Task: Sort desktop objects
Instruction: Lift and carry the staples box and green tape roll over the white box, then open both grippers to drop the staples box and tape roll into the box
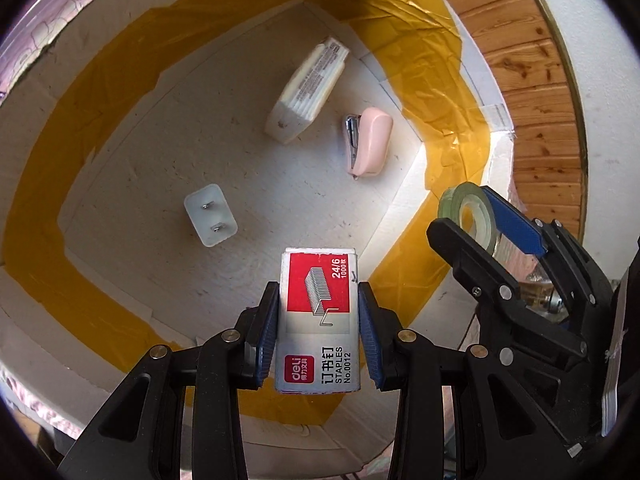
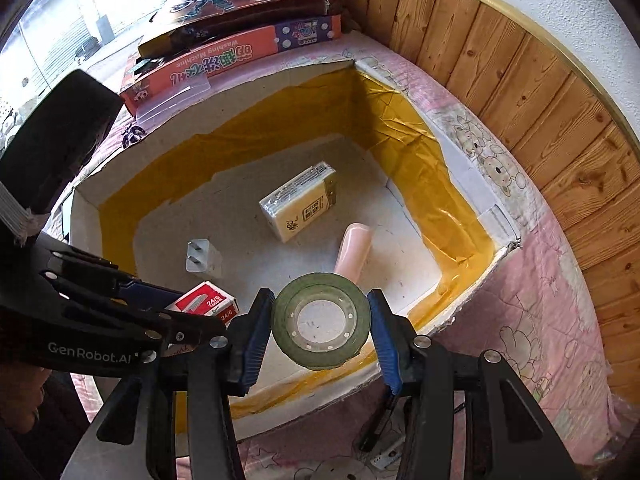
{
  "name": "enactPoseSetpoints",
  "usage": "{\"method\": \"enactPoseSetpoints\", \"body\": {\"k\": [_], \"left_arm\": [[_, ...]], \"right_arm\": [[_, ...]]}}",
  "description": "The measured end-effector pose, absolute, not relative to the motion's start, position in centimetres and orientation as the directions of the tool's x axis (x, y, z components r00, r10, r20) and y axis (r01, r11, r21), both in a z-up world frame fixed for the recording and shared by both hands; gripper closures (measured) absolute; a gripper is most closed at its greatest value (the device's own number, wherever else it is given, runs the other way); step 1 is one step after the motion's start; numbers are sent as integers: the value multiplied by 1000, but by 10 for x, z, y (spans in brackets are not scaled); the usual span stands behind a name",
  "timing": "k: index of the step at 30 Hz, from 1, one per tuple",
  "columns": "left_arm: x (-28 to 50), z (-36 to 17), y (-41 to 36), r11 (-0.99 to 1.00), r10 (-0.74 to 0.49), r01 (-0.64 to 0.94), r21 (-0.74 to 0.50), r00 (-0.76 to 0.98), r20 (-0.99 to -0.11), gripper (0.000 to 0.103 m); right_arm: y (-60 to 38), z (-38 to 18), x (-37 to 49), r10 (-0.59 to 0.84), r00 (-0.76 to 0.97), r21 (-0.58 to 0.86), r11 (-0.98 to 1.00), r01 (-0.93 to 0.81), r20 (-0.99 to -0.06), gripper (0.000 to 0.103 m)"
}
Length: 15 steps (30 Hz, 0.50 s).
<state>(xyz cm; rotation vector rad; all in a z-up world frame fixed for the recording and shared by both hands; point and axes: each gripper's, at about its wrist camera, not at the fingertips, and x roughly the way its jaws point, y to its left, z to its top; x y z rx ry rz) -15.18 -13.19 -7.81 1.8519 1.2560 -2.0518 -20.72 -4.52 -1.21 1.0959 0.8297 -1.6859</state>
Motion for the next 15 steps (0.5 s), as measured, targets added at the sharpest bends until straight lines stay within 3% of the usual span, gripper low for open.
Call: {"method": "enactPoseSetpoints", "body": {"k": [15], "left_arm": [[-164, -110, -145, -612, 403, 662, -433, -210, -891, 63]], "right_arm": [[-63, -32, -237, -267, 45, 150, -385, 911, -963, 54]]}}
